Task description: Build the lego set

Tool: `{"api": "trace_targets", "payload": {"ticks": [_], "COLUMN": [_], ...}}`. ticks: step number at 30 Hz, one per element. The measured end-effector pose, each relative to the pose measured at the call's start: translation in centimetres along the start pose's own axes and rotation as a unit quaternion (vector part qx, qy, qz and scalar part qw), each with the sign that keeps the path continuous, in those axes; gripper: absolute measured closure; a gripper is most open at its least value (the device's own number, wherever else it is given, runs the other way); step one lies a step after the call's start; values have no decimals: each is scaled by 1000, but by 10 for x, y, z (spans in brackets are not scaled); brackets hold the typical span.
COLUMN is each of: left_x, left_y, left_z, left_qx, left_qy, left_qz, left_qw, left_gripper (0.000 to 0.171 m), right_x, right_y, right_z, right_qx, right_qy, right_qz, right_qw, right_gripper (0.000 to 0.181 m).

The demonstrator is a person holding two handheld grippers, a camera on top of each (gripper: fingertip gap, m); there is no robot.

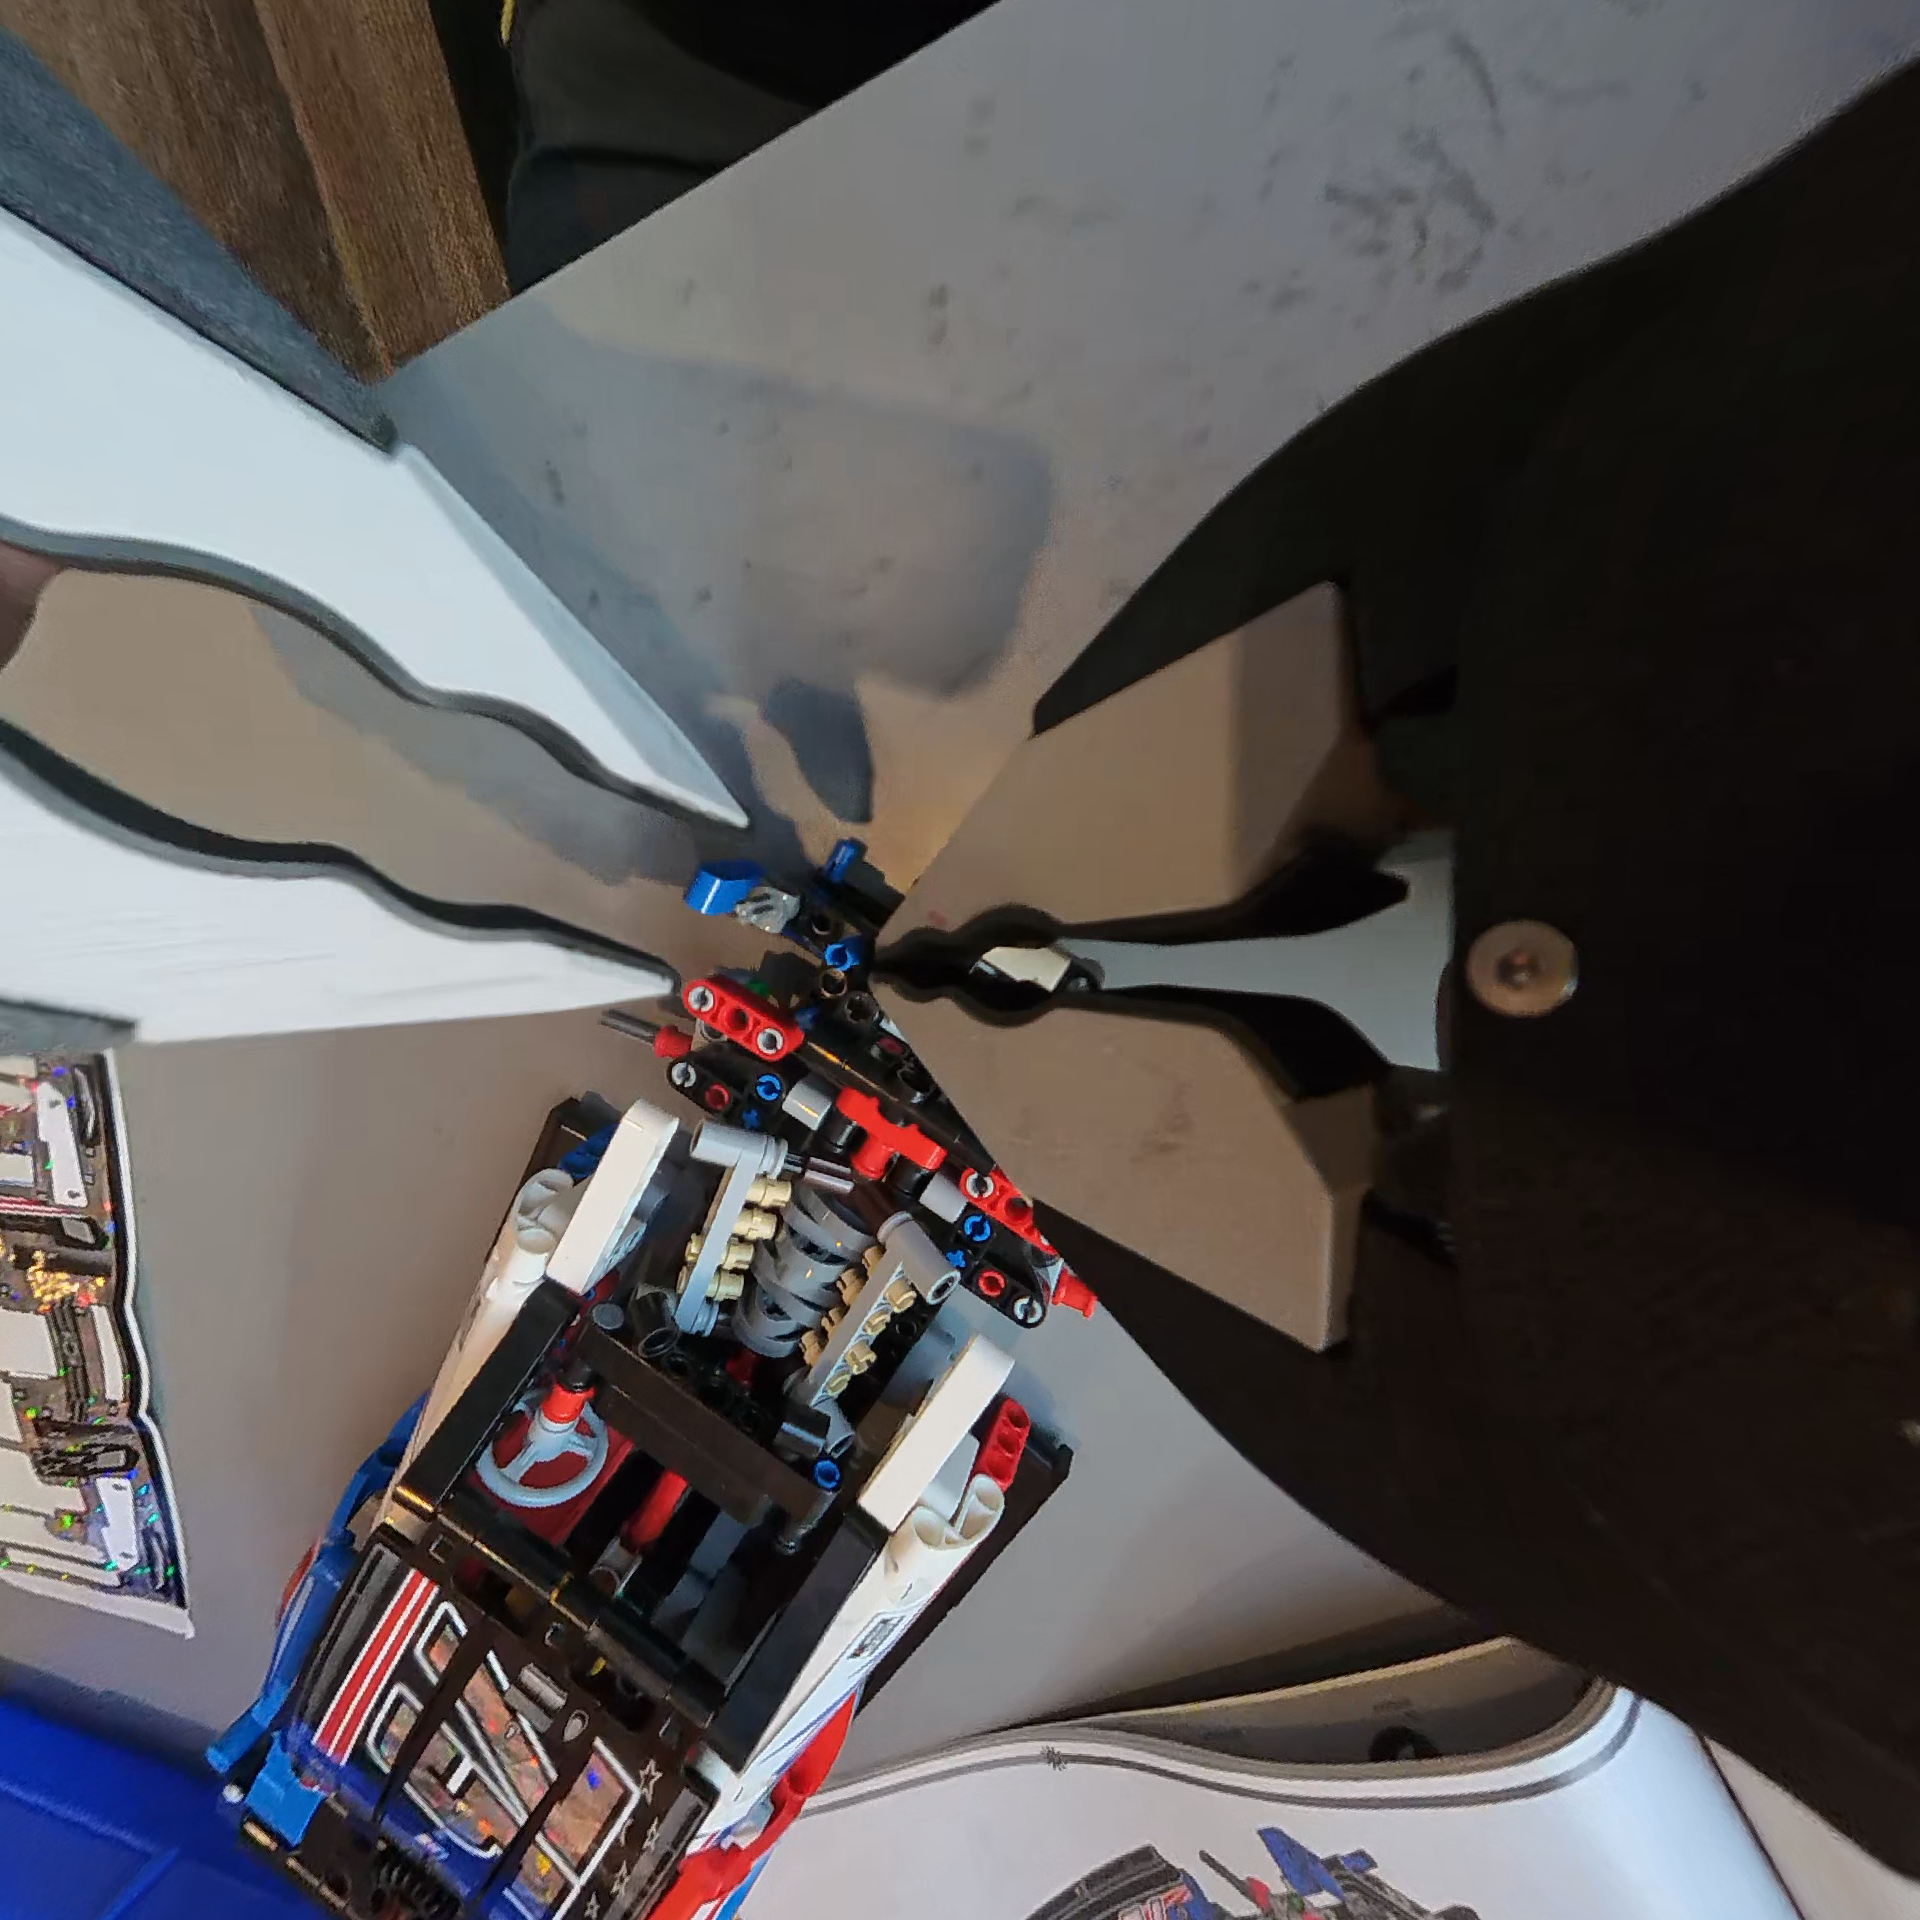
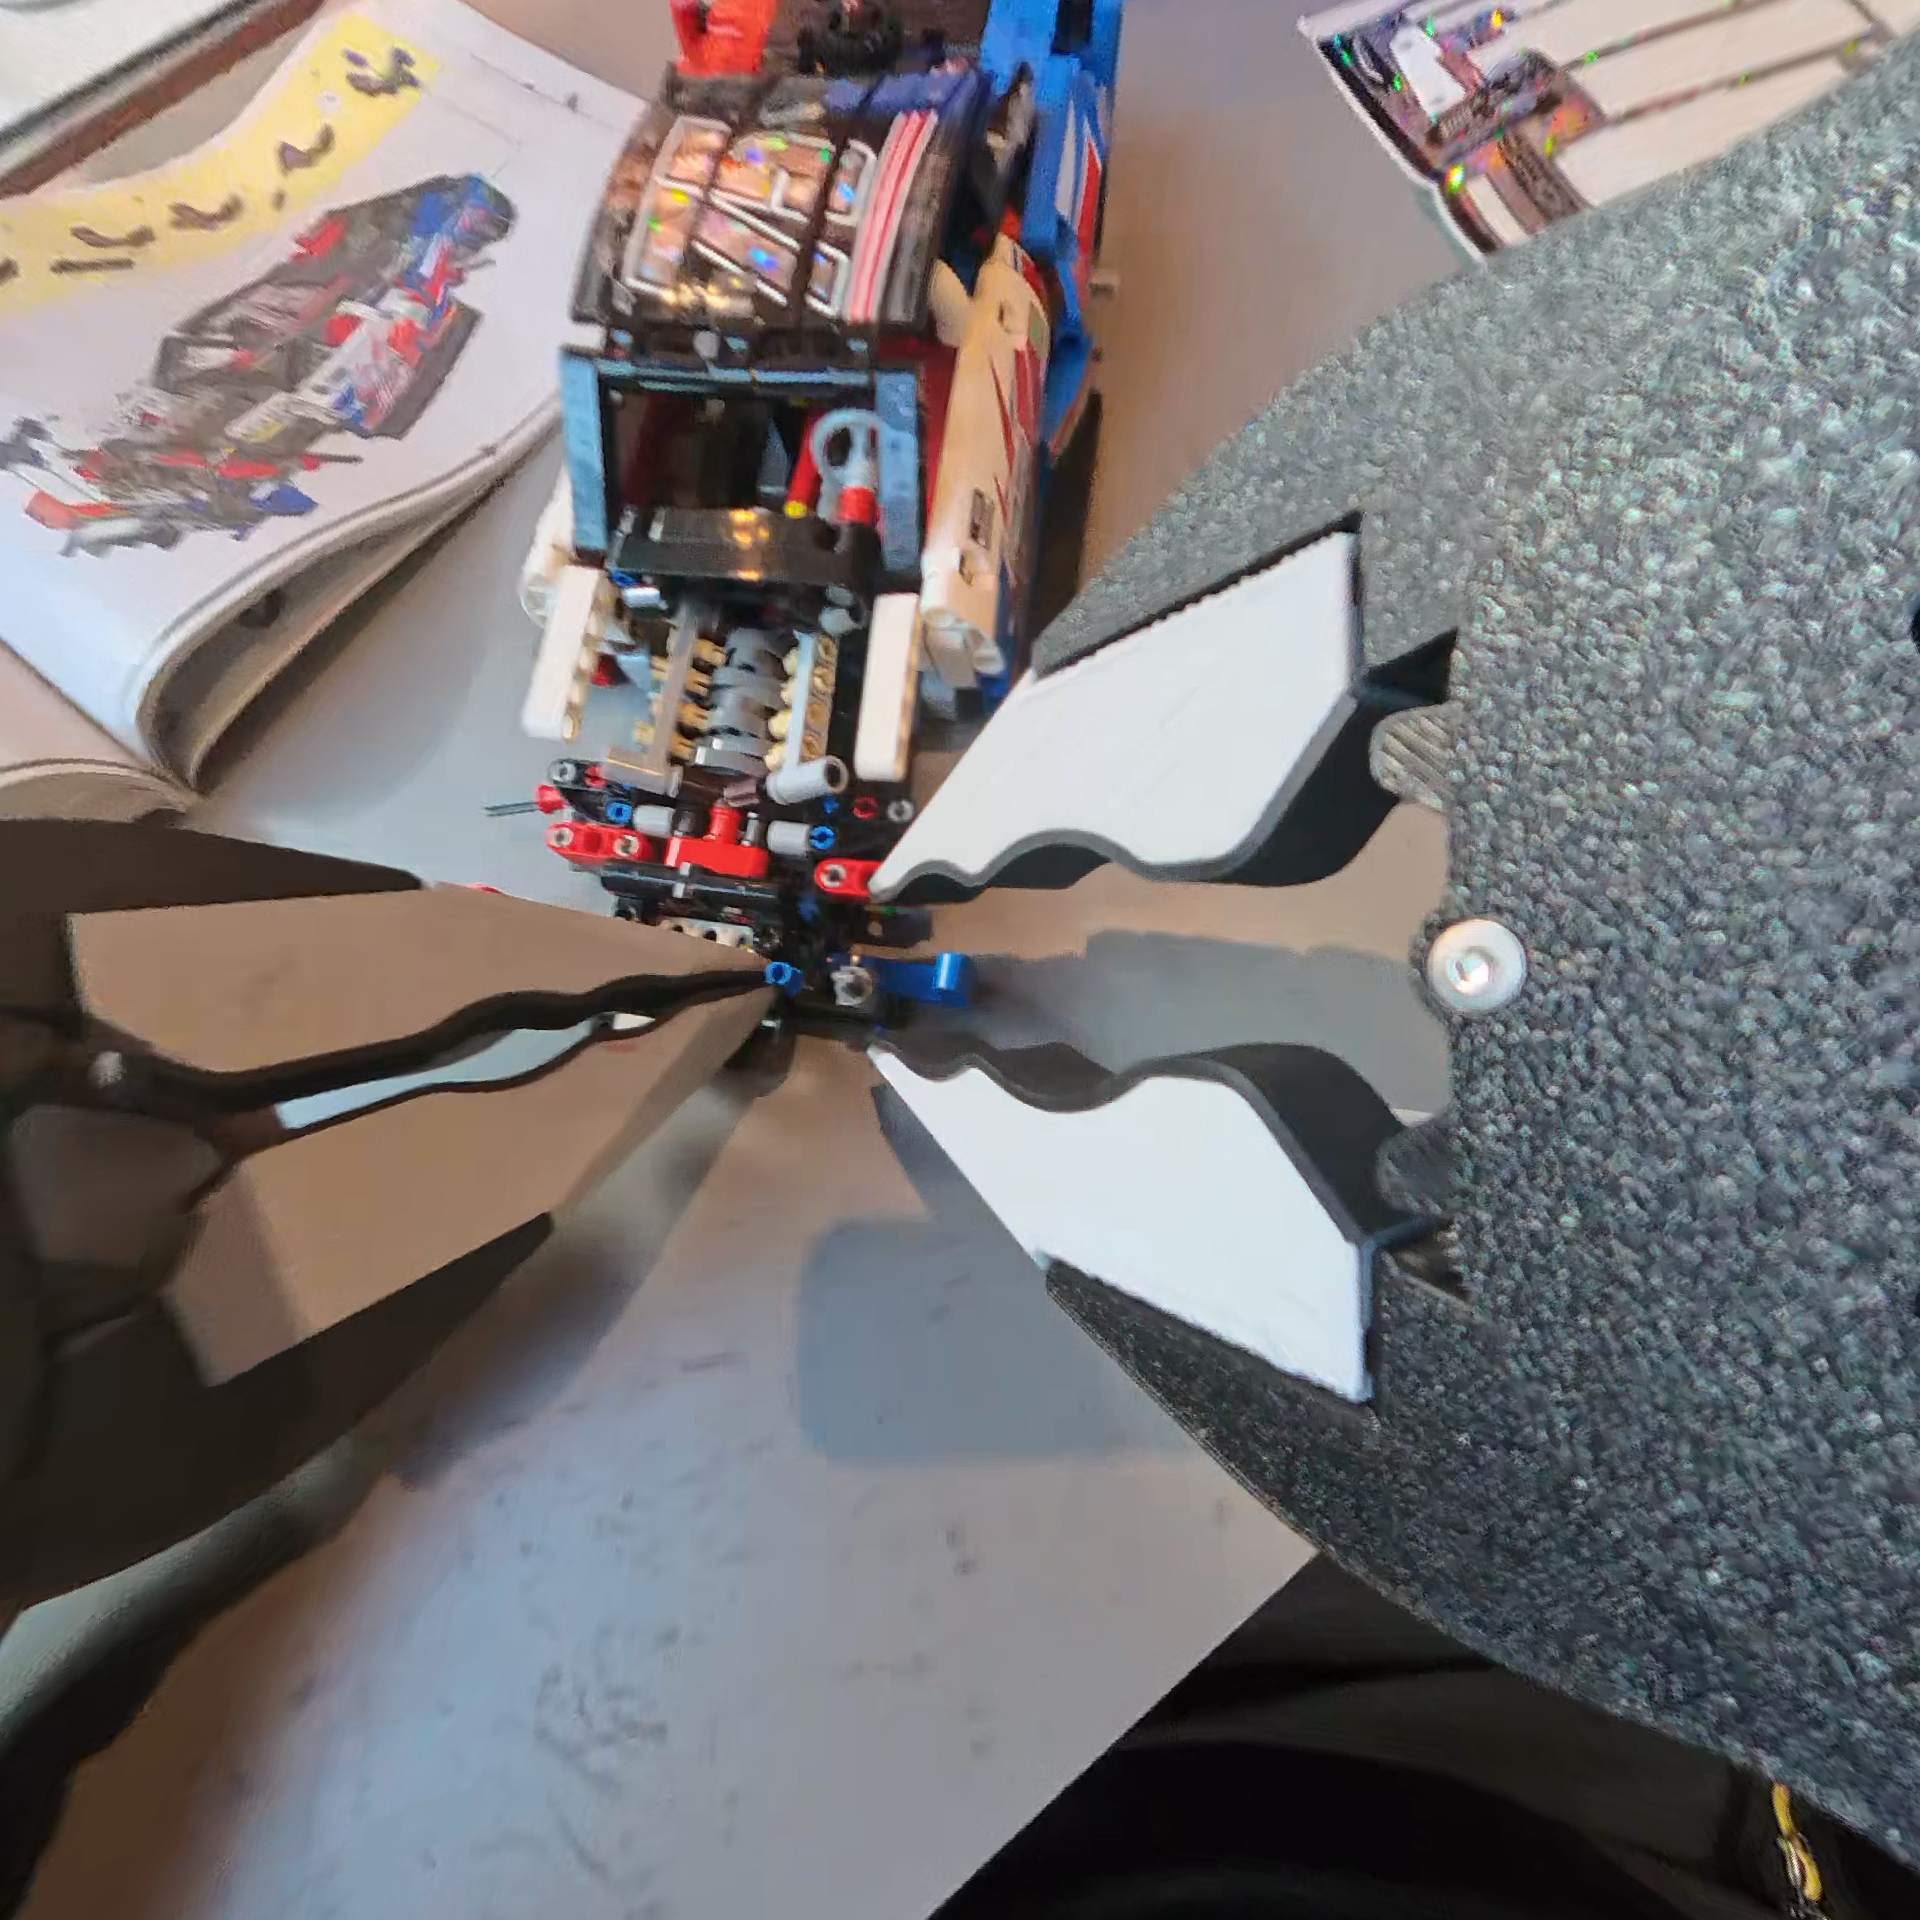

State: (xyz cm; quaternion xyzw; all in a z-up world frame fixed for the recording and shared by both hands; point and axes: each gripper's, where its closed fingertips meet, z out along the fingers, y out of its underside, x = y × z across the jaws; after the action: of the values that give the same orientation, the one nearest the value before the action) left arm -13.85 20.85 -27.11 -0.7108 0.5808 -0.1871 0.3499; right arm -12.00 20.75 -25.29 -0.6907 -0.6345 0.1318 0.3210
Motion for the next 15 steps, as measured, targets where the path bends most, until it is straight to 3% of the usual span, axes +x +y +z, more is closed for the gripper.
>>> {"api": "trace_targets", "payload": {"ticks": [5,9,15], "left_x": [0,-16,-47], "left_y": [-7,-23,3], "left_z": [-7,-39,-63], "left_qx": [29,76,81], "left_qy": [25,8,-72], "left_qz": [-21,-42,-144], "left_qw": [999,996,984], "left_gripper": [171,171,171], "right_x": [1,8,42], "right_y": [16,20,39], "right_z": [9,-1,-20], "right_qx": [-3,28,91], "right_qy": [7,11,52], "right_qz": [15,36,14], "right_qw": [1000,999,994], "right_gripper": [156,154,148]}}
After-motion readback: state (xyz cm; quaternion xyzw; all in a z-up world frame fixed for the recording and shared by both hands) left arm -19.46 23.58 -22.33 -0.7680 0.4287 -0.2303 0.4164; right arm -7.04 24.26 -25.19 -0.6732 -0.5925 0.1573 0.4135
